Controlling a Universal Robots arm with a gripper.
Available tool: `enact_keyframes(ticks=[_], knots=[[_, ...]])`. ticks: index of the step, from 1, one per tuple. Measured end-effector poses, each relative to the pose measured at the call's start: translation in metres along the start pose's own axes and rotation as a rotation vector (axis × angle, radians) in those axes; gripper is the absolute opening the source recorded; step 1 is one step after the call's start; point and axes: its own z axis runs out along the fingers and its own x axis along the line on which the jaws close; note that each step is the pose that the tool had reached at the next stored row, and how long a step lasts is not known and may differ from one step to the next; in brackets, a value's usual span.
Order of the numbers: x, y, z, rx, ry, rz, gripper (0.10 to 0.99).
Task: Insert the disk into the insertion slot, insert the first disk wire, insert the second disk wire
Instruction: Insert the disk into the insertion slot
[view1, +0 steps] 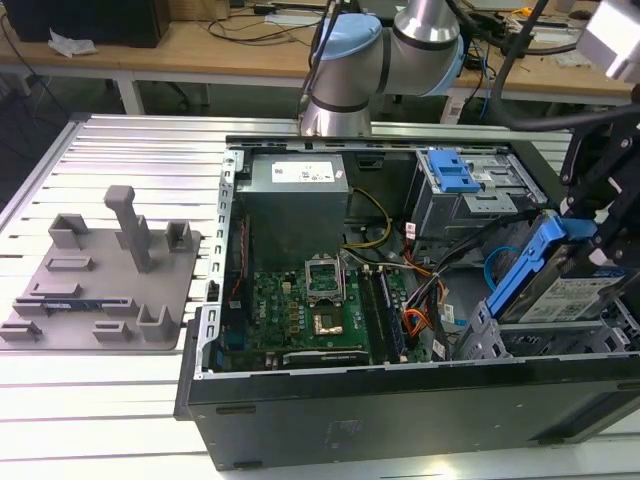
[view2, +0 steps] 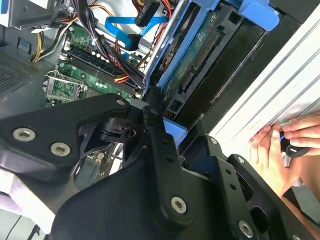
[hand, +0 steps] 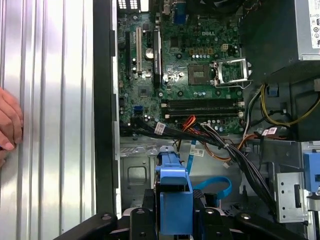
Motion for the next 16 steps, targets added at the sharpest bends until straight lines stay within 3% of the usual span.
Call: enact_keyframes(ticks=[2,5,6,7,16], knots=[[0.0001,-0.0011,0.0028,0.0,0.0001,0.0,0.365],[0.0002,-0.0015,0.0054,0.0,0.0004,0.0,0.557],[0.0002,-0.0015,0.0055,0.0,0.0002,0.0,0.557],[0.0002,-0.0015,0.0056,0.0,0.0001,0.0,0.62],[0.0002,-0.0015,0.0056,0.0,0.0001,0.0,0.62]])
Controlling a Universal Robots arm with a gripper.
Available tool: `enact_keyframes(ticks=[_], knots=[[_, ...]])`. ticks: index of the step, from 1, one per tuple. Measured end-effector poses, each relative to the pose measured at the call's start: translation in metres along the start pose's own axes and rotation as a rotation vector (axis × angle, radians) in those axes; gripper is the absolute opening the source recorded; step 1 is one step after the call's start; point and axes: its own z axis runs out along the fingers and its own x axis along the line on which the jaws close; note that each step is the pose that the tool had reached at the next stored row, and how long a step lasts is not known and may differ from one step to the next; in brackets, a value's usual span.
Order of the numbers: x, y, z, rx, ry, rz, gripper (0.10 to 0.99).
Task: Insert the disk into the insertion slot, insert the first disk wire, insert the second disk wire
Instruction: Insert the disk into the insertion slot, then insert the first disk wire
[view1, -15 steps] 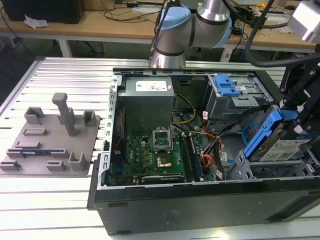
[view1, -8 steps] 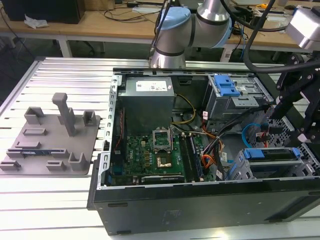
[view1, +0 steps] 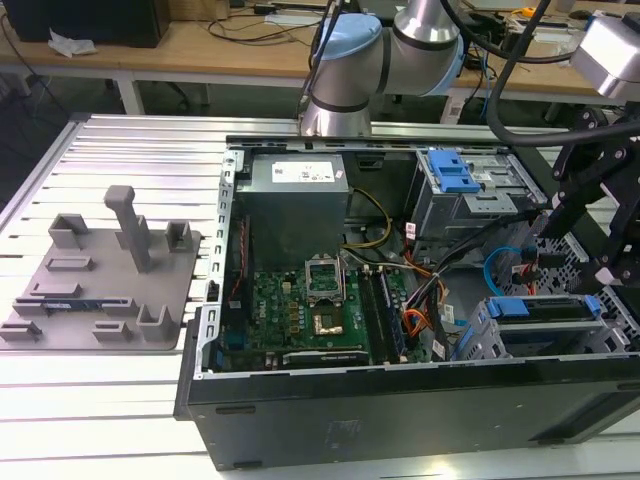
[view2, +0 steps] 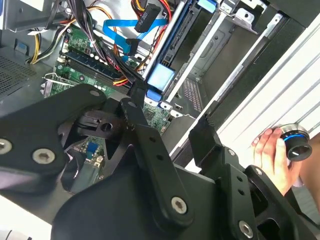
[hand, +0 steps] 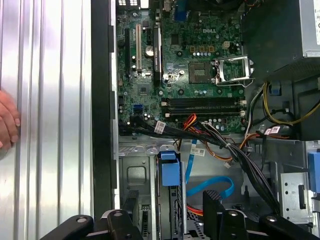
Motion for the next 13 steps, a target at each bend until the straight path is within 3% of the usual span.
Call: enact_keyframes(ticks=[10,11,12,13], knots=[[-0.0002,0.0,0.0001,0.0,0.0001,-0.001,0.62],[-0.0007,0.0001,0.0001,0.005,0.0017,-0.009,0.62],[-0.0008,0.0006,0.0001,0.037,0.0097,-0.01,0.62],[-0.0009,0.0026,0.0003,0.062,0.0239,-0.01,0.62]])
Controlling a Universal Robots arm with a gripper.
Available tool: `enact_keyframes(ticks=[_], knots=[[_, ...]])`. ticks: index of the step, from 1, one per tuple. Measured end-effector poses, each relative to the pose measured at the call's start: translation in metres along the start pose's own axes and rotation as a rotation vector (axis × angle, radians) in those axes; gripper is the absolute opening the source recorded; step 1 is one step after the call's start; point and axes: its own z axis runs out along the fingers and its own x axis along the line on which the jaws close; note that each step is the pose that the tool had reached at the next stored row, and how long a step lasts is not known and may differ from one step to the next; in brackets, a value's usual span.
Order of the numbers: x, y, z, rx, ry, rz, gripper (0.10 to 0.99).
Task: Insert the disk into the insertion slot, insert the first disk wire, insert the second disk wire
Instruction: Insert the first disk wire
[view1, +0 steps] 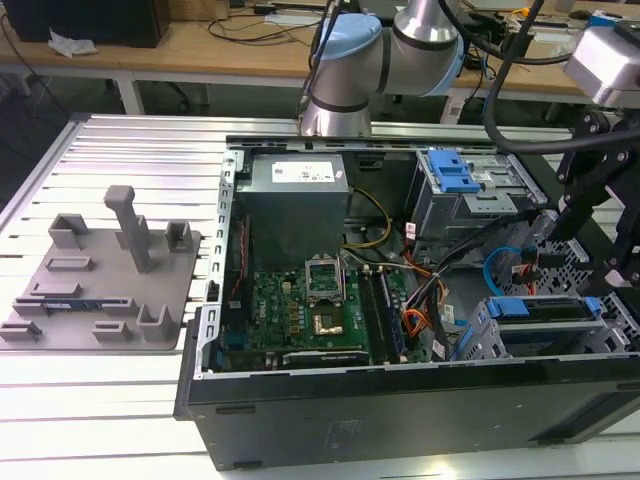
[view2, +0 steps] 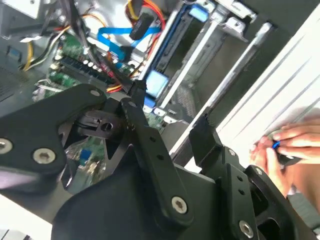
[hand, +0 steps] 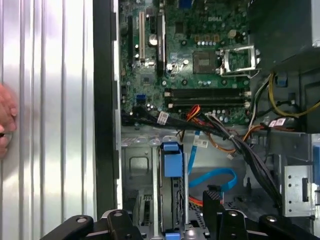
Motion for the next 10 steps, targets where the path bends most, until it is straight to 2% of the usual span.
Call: enact_keyframes(ticks=[1,2,3,5,7,8,9,10], knots=[[-0.0001,0.0017,0.0,0.011,0.0113,0.0,0.62],[-0.0011,0.003,0.0001,0.015,0.0233,0.0,0.62],[-0.0076,0.0048,0.0003,0.018,0.0358,0.0,0.62],[-0.0296,0.005,0.0006,0.018,0.0413,0.0,0.62],[-0.0484,0.0049,0.0007,0.018,0.0444,0.0,0.62],[-0.0523,0.0049,0.0009,0.018,0.0549,0.0,0.62],[-0.0545,0.0049,0.0008,0.018,0.073,0.0,0.62],[-0.0563,0.0048,0.0009,0.018,0.0984,0.0,0.62]])
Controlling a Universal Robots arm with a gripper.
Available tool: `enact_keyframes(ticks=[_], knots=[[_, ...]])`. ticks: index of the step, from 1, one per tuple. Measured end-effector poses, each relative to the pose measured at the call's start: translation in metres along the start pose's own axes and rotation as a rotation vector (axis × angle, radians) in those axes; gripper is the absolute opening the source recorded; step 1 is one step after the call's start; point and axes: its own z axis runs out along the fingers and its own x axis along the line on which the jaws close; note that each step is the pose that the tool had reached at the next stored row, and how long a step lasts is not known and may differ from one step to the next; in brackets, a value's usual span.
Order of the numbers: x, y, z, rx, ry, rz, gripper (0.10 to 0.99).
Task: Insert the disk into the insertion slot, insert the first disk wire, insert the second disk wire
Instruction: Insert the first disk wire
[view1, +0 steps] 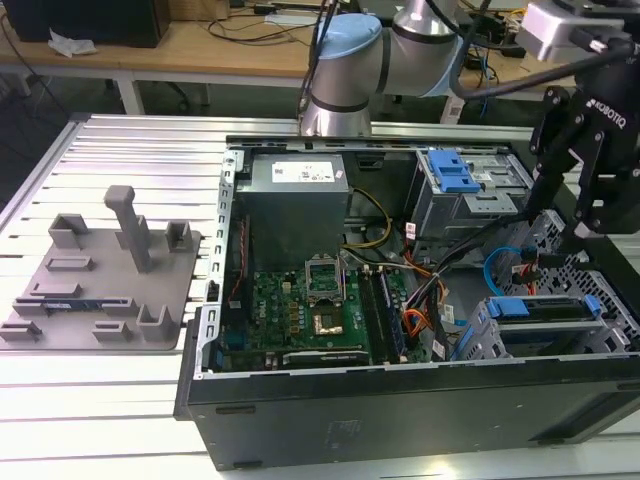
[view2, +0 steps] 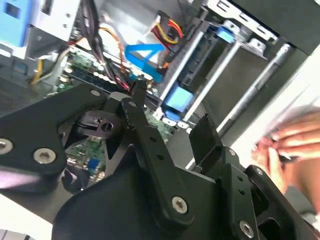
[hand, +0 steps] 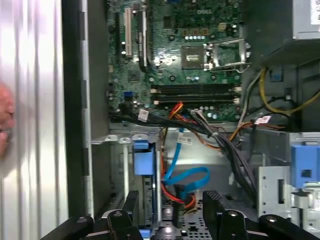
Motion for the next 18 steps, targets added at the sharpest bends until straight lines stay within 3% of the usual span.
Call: enact_keyframes(ticks=[1,3,4,5,6,7,8,11,15,18], knots=[[-0.0008,0.0,0.0,0.0,0.0185,0.0,0.62],[-0.0039,0.0,-0.0004,0.0,0.0934,-0.001,0.62],[-0.0055,0.0,-0.0006,0.001,0.125,-0.001,0.62],[-0.0071,0.0001,-0.0007,0.012,0.1501,0.001,0.62],[-0.0079,0.0,-0.0007,0.03,0.1585,0.004,0.62],[-0.0088,0.0,-0.0009,0.074,0.1624,0.011,0.62],[-0.0095,0.0,-0.0008,0.104,0.1629,0.02,0.62],[-0.012,-0.0006,-0.0008,0.101,0.1642,0.022,0.62],[-0.0271,-0.0066,-0.0014,0.07,0.1771,0.015,0.62],[-0.0286,-0.0156,0.0002,0.063,0.1894,0.014,0.62]])
